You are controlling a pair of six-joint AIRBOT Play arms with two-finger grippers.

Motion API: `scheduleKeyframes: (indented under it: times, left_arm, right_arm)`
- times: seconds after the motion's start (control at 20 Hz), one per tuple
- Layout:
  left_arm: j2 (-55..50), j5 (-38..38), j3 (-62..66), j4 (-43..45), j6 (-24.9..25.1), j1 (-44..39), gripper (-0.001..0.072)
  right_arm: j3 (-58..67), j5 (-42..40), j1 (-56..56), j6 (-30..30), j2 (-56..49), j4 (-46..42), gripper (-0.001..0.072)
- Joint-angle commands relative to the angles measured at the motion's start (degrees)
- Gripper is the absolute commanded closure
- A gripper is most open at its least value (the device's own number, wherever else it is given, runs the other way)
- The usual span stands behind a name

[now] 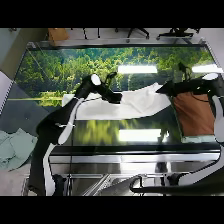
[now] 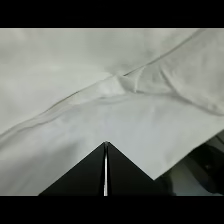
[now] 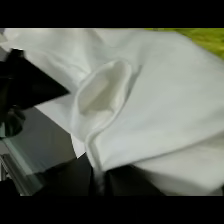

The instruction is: Fold the shirts.

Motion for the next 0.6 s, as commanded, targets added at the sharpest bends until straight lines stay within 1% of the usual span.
scheduleKeyframes:
  times: [0.0, 0.05, 0.15, 0.25, 0.3, 0.4, 0.5, 0.55]
  left_arm:
    - [-5.9, 6.6, 3.7, -0.4, -2.5, -6.8, 0.0687]
    - [-6.0, 9.1, 2.9, -0.5, -3.2, -7.6, 0.0687]
    - [-5.9, 12.4, 1.5, -5.2, -2.7, -8.3, 0.0687]
    - [-5.9, 12.5, 2.2, -10.0, -2.0, -7.7, 0.0687]
    - [-5.3, 10.9, 3.3, -13.0, -0.6, -6.7, 0.0687]
    - [-0.9, 7.2, 3.3, -18.2, 2.8, -2.9, 0.0687]
    - [6.8, 2.6, 1.4, -21.9, 5.9, 3.5, 0.0688]
    - [11.4, 0.0, 0.4, -23.5, 6.6, 7.5, 0.0688]
  right_arm:
    - [8.3, 7.5, -1.7, 5.5, 3.7, 0.0, 0.0691]
    - [11.3, 9.1, -1.9, 7.0, 4.1, -0.7, 0.0691]
    - [14.4, 10.5, -2.1, 8.8, 4.8, -2.1, 0.0691]
    - [14.4, 11.0, -2.0, 8.8, 5.0, -2.1, 0.0692]
    - [14.3, 11.0, -2.0, 8.8, 4.9, -2.3, 0.0691]
    - [14.3, 10.6, -1.9, 8.9, 4.8, -2.3, 0.0692]
    - [14.3, 10.3, -0.6, 9.9, 4.8, -2.1, 0.0691]
    - [14.3, 9.7, 0.8, 10.1, 4.8, -2.1, 0.0691]
